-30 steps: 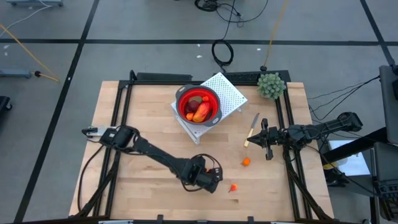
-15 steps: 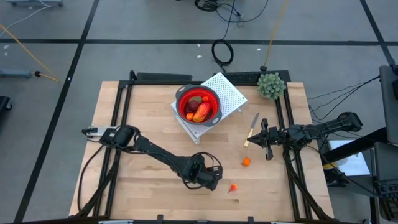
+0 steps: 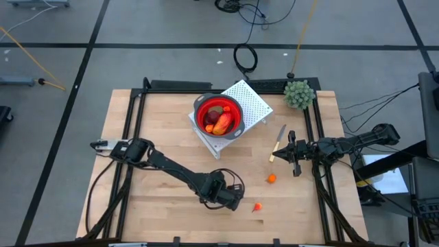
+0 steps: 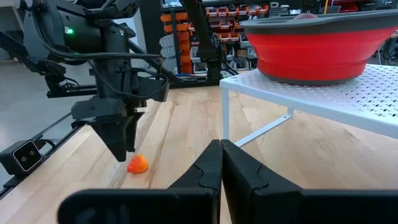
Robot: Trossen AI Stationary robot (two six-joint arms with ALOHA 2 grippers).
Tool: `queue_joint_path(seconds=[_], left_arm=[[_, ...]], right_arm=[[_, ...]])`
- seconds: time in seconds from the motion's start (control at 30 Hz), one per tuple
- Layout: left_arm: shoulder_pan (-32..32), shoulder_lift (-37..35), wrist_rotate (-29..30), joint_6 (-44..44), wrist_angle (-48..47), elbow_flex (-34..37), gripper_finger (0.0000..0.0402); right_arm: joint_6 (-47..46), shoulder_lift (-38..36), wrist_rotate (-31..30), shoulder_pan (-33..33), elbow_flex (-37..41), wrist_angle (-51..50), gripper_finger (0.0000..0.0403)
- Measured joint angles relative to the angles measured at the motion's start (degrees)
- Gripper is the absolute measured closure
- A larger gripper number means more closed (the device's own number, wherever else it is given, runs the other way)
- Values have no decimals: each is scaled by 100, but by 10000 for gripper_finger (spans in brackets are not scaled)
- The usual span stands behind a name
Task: Pick & Place Fruit
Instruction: Put the peach into the red strainer bowl on the shelf
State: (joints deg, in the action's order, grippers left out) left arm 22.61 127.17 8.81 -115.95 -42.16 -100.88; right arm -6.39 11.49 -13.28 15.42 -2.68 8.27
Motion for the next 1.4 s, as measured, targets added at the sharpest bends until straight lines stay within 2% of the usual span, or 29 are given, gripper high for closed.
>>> queue_joint_path(seconds=[0.23, 0.4, 0.67, 0.97, 1.17, 1.4], left_arm=[[-58, 0, 19, -29, -83, 2, 158], [-138, 0, 23, 21, -156, 95, 157], [-182, 7, -434, -334, 28, 431, 194], [-181, 7, -422, -77, 22, 440, 261], [-181, 7, 5, 226, 20, 441, 304], [-172, 7, 27, 801, 20, 441, 294]], right_arm=[[0, 0, 0, 2, 0, 0, 403], [0, 0, -4, 0, 2, 0, 403], [2, 0, -9, 1, 0, -2, 403], [2, 0, -13, 1, 1, -2, 403], [2, 0, -13, 2, 0, -2, 403], [2, 0, -13, 0, 0, -2, 403]])
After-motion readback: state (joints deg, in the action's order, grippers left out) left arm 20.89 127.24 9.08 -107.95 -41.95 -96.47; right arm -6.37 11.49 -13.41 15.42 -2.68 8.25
